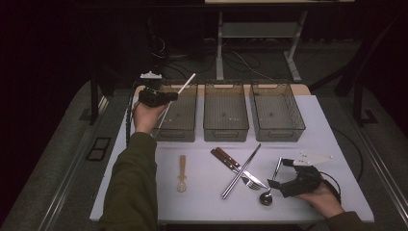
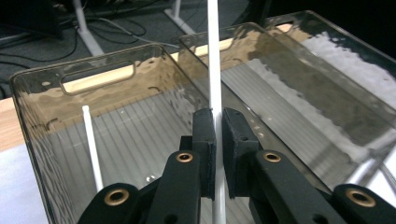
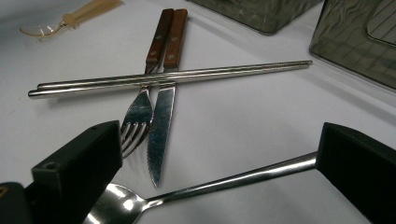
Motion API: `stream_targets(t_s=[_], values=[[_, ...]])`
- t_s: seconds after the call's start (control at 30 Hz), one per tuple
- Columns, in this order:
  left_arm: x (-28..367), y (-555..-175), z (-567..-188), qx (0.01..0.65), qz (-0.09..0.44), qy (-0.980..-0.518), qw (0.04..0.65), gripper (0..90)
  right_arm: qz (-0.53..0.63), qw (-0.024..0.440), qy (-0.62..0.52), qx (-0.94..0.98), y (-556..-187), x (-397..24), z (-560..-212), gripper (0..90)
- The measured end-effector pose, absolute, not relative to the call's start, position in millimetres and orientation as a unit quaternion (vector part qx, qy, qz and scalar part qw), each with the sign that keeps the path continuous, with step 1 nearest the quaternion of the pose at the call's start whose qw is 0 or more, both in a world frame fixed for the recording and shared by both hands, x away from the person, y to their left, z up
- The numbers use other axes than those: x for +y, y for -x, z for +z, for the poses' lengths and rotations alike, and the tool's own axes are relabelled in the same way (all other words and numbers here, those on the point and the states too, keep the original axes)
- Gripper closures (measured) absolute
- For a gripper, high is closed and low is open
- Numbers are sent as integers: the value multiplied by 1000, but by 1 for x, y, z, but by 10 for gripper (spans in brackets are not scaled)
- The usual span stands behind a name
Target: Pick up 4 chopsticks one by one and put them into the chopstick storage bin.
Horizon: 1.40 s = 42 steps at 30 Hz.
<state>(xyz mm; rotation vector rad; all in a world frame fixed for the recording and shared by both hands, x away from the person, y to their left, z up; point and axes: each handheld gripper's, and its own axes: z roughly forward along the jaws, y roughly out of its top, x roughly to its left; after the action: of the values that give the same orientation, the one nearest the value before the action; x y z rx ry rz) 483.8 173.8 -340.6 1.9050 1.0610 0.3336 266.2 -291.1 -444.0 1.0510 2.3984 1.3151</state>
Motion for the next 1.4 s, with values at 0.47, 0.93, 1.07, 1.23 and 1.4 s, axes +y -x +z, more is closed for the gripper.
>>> stream_targets(t_s=[0.47,0.93,1.07,1.23,1.4], values=[[165,-509,-363,449,139,-779,414,836,451,104,-356,812,-265,-291,-443,5],[150,-504,-363,446,166,-780,407,594,454,104,-354,811,-264,-291,-442,5],[149,-492,-355,436,162,-780,419,520,452,104,-355,812,-264,-290,-442,5],[149,-473,-349,428,146,-784,426,440,451,106,-355,812,-264,-290,-442,5],[153,-452,-341,415,138,-785,438,384,449,108,-356,812,-264,-291,-442,5]])
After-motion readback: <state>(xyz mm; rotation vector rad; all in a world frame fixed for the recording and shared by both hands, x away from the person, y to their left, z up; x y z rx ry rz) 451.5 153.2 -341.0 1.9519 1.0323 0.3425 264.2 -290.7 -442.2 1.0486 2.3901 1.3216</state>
